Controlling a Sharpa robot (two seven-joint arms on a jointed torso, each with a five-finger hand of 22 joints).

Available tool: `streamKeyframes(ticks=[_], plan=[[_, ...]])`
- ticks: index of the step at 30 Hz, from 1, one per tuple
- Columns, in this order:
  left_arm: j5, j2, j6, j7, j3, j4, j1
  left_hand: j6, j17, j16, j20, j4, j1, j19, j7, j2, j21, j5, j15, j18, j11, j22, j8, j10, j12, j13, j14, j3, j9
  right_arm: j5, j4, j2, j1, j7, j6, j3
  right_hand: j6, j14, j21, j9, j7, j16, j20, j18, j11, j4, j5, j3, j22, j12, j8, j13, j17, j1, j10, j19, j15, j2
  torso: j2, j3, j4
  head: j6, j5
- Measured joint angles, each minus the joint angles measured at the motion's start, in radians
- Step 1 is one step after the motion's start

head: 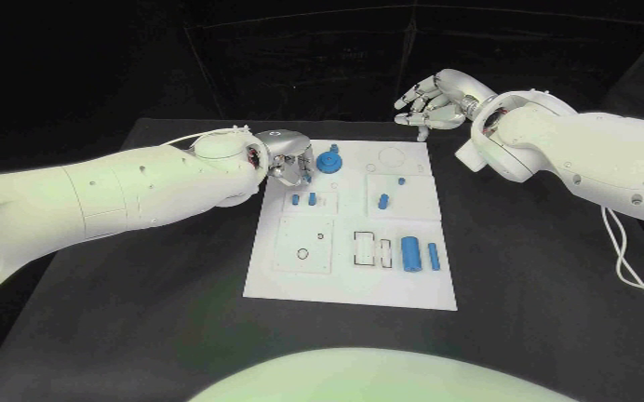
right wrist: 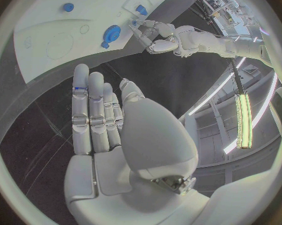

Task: Assemble the parts on the task board

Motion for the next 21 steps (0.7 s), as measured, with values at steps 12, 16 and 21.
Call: streamKeyframes(ticks=[12,16,21], plan=[[0.020,-0.012,-0.027,0.012,0.000,0.004,0.000,0.003,0.001,0.000,0.000,0.003,0.000,0.000,0.003,0.000,0.000,0.000,0.000,0.000,0.000,0.000,0.000,0.007,0.000,0.000,0.000,0.003,0.000,0.000,-0.001,0.000,0.000,0.000,0.000,0.000,0.000,0.000,0.000,0.000,0.000,0.000,0.000,0.000,0.000,0.000,0.000,0.000,0.000,0.000,0.000,0.000,0.000,0.000,0.000,0.000,0.000,0.000,0.000,-0.0007,0.0010,0.000,-0.002],[0.026,-0.018,-0.033,0.014,0.000,0.007,0.000,0.003,0.001,0.000,0.000,0.003,0.000,0.000,0.003,0.000,0.000,0.000,0.000,0.000,0.000,0.000,0.000,0.007,0.000,0.000,0.000,0.003,0.000,0.000,-0.001,0.000,0.000,0.001,0.000,0.000,0.000,0.000,0.000,0.000,0.000,0.000,0.000,0.000,0.000,0.000,0.000,0.000,0.000,0.000,0.000,0.000,0.000,0.000,0.000,0.000,0.000,0.000,0.000,-0.0007,0.0012,-0.001,-0.001],[0.031,-0.021,-0.033,0.015,0.000,0.006,0.000,0.003,0.001,0.000,0.000,0.003,0.000,0.000,0.003,0.000,0.000,0.000,0.000,0.000,0.000,0.000,0.000,0.007,0.000,0.000,0.000,0.003,0.000,0.000,-0.001,0.000,0.000,0.001,0.000,0.000,0.000,0.000,0.000,0.000,0.000,0.000,0.000,0.000,0.000,0.000,0.000,0.000,0.000,0.000,0.000,0.000,0.000,0.000,0.000,0.000,0.000,0.000,0.000,-0.0006,0.0012,-0.001,0.000]])
